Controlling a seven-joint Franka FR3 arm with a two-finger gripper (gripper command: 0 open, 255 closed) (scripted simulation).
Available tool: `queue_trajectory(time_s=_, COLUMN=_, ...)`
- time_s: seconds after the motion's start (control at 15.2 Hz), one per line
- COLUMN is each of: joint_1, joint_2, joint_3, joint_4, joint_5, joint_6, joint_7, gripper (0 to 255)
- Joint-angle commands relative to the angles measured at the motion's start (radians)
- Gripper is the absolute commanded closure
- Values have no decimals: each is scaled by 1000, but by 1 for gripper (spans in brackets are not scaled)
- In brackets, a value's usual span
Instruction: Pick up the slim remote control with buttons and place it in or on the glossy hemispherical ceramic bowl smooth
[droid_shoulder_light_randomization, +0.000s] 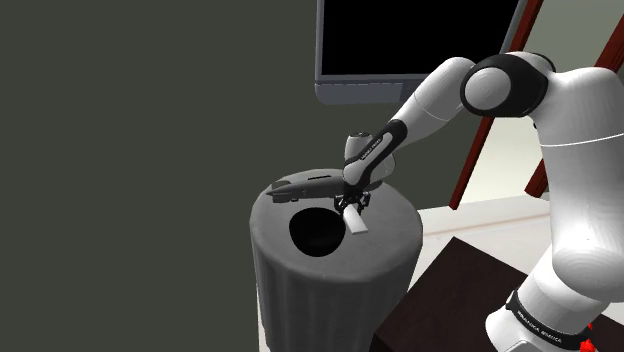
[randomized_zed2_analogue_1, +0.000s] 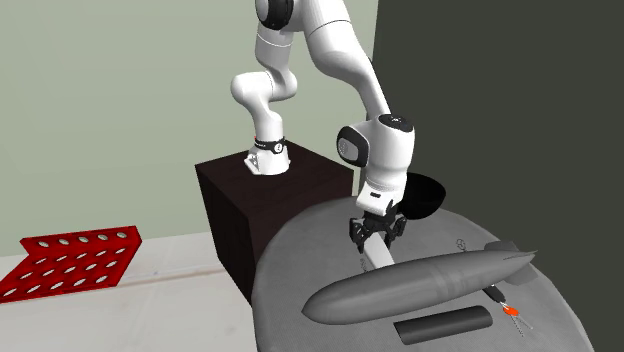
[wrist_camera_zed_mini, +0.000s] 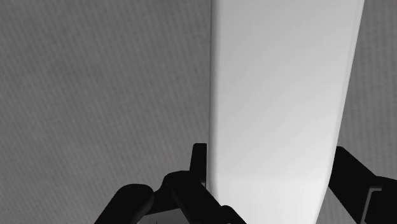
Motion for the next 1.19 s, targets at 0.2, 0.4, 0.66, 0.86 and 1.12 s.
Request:
queue_trajectory(time_s=0.2, joint_1=0, joint_2=0, joint_3=0, joint_4=0, joint_5=0, joint_6=0, joint_7=0, gripper=255)
queue_trajectory(time_s=0.4, joint_1=0, joint_2=0, joint_3=0, joint_4=0, joint_5=0, joint_6=0, joint_7=0, gripper=255)
queue_trajectory(time_s=0.66, joint_1=0, joint_2=-47, joint_3=0, joint_4=-9, joint_5=0, joint_6=-38, joint_7=0, gripper=255)
queue_trajectory(time_s=0.86, joint_1=0, joint_2=-81, joint_3=0, joint_4=-13, joint_5=0, joint_6=-68, joint_7=0, gripper=255)
queue_trajectory(time_s=1.12, joint_1=0, joint_2=-125, joint_3=0, joint_4=-16, joint_5=1, joint_6=-109, joint_7=-1, gripper=255)
